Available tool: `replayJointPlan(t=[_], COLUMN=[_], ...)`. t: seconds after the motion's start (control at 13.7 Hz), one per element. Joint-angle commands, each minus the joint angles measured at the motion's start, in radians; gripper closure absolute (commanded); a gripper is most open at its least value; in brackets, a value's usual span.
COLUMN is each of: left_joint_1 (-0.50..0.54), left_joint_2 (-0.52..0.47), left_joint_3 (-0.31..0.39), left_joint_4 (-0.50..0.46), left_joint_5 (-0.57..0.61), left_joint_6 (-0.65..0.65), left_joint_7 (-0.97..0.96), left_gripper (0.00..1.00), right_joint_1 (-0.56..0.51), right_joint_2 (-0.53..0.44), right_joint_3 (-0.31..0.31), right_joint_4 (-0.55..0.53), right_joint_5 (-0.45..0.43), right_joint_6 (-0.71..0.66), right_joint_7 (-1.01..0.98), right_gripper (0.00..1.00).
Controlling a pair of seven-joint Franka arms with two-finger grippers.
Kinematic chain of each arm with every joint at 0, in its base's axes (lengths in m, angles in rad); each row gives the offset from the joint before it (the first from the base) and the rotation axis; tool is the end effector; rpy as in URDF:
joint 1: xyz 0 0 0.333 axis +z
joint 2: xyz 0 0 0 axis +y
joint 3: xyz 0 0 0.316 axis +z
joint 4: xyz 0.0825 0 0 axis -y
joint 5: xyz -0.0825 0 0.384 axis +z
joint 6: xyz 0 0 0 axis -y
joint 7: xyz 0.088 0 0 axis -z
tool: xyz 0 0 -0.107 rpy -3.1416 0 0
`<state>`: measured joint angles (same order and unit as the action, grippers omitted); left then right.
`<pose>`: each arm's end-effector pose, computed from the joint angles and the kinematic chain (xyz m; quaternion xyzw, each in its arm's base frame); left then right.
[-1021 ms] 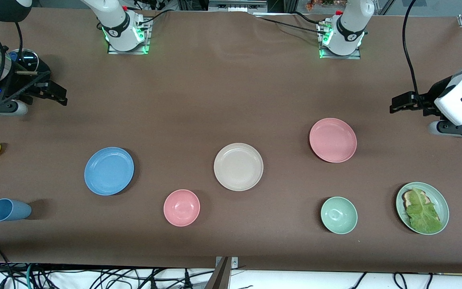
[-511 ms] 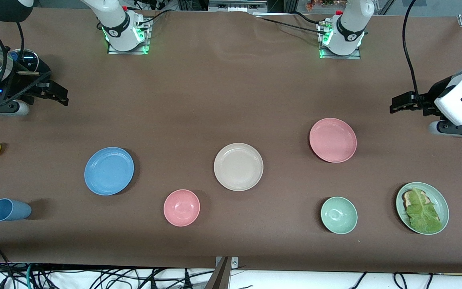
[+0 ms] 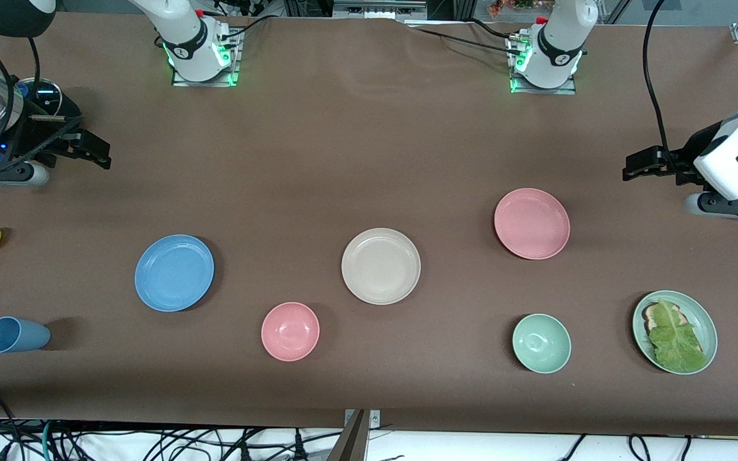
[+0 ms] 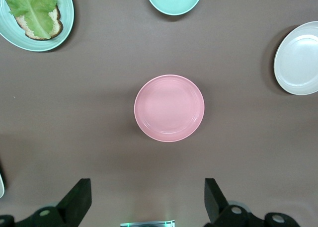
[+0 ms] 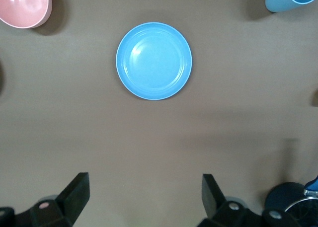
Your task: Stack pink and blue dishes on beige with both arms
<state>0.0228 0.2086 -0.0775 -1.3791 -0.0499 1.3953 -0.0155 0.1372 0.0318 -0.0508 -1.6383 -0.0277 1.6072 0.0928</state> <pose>0.5963 -0.0337 0.5798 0.9946 -0.0214 -0.0968 0.0296 0.5620 0.0462 0.5780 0.9994 -0.0023 -0.0300 0.0174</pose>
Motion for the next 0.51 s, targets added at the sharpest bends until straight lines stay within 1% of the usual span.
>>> replayJointPlan(t=[0.0,0.44], left_joint_1=[0.002,0.002], left_joint_2=[0.002,0.005], left_joint_3=[0.001,0.001], left_joint_4=[0.014,0.026], left_joint_5=[0.004,0.004], left_joint_6=[0.001,0.002], left_joint_7=[0.009,0.009], left_gripper=[0.0,0.0], right_joint_1=[0.002,0.001], right_joint_2=[-0.001,0.002], right_joint_3=[0.002,0.0], right_joint_4=[0.006,0.005], right_joint_5=[0.006,0.008], right_joint_6=[-0.013,-0.018], right_joint_7=[-0.002,-0.022], right_gripper=[0.0,0.0])
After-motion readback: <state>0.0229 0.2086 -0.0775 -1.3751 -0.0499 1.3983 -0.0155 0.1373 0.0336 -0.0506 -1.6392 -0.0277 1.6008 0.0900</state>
